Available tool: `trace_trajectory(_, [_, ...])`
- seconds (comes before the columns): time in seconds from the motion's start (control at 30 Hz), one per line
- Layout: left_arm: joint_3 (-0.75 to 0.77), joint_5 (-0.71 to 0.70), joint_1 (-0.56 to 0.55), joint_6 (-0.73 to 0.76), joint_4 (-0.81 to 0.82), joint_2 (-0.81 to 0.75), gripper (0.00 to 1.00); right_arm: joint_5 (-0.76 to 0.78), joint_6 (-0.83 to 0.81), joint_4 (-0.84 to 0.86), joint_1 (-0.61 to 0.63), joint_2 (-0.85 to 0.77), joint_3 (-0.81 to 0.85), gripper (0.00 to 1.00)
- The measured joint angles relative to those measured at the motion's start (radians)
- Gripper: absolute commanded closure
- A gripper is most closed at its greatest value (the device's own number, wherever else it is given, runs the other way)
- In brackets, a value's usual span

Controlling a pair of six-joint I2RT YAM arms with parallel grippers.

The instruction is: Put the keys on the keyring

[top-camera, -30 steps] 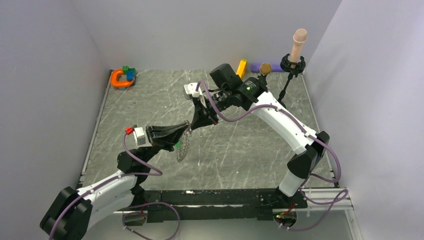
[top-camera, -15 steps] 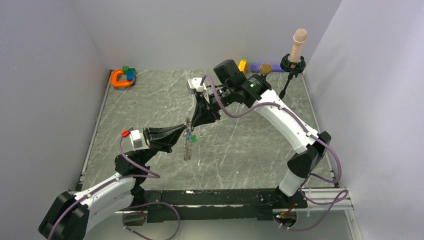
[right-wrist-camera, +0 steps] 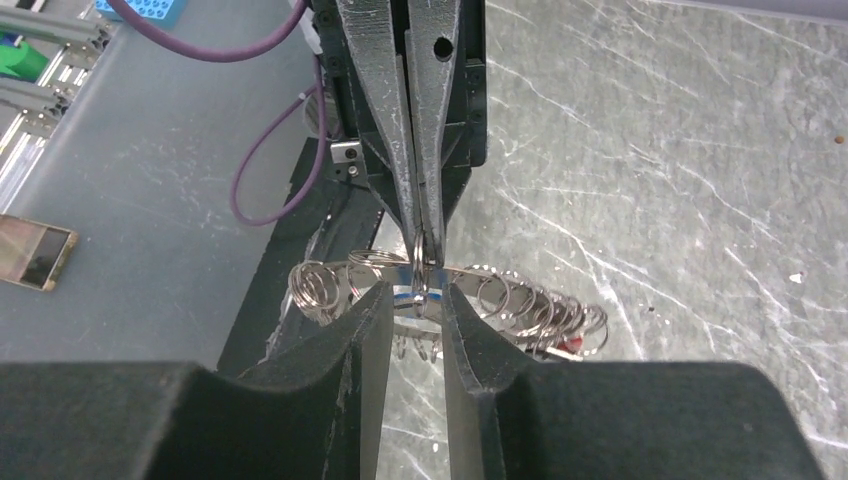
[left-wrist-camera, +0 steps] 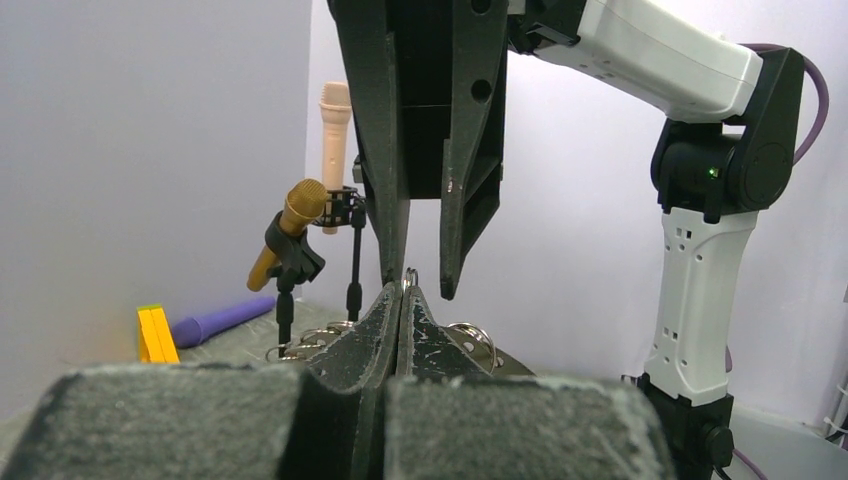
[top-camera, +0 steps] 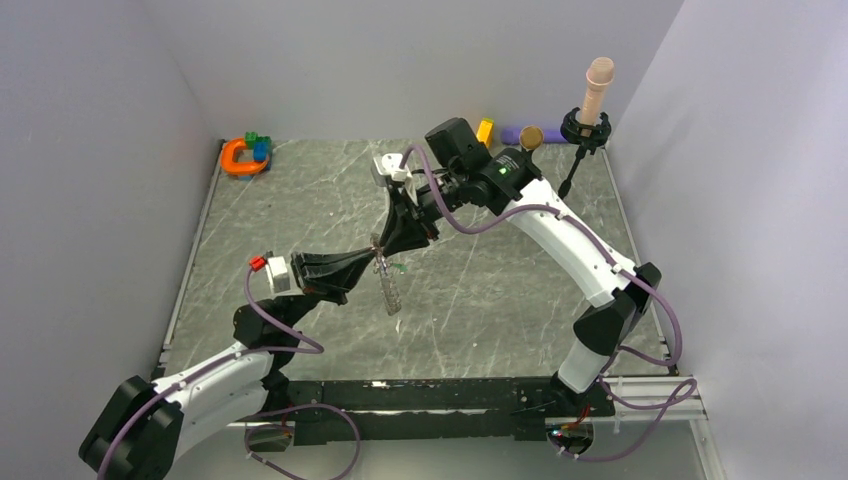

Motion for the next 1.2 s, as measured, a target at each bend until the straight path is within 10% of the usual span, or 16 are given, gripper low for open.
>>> trace_trajectory(0.13, [0.000, 0.002, 0.000, -0.001, 0.007, 0.005, 1.00, 0.000, 0.015, 0.016, 0.001, 0.013, 0.000, 0.73])
trace_trajectory(0.27, [0.000, 0.001, 0.000, -0.002, 0.007, 0.006, 1.00, -0.002, 0.023, 0.024, 0.003, 0.026, 0.000, 0.99])
trace_trajectory(0.43, [0.000, 0.001, 0.000, -0.003, 0.006, 0.003, 1.00, -0.007, 0.022, 0.023, 0.003, 0.027, 0.000, 1.00])
trace_trajectory(0.63, [-0.001, 0.013, 0.000, 0.023, -0.074, -0.057, 0.51, 0.024, -0.015, -0.011, 0.007, 0.028, 0.008, 1.00])
trace_trajectory(0.93, [0.206, 0.109, 0.000, 0.294, -0.831, -0.343, 0.48, 0.174, -0.213, -0.216, 0.019, 0.050, 0.115, 1.00])
trace_trajectory(1.2, [0.365, 0.179, 0.000, 0.494, -1.217, -0.253, 0.57, 0.298, -0.336, -0.342, 0.084, 0.088, 0.132, 1.00])
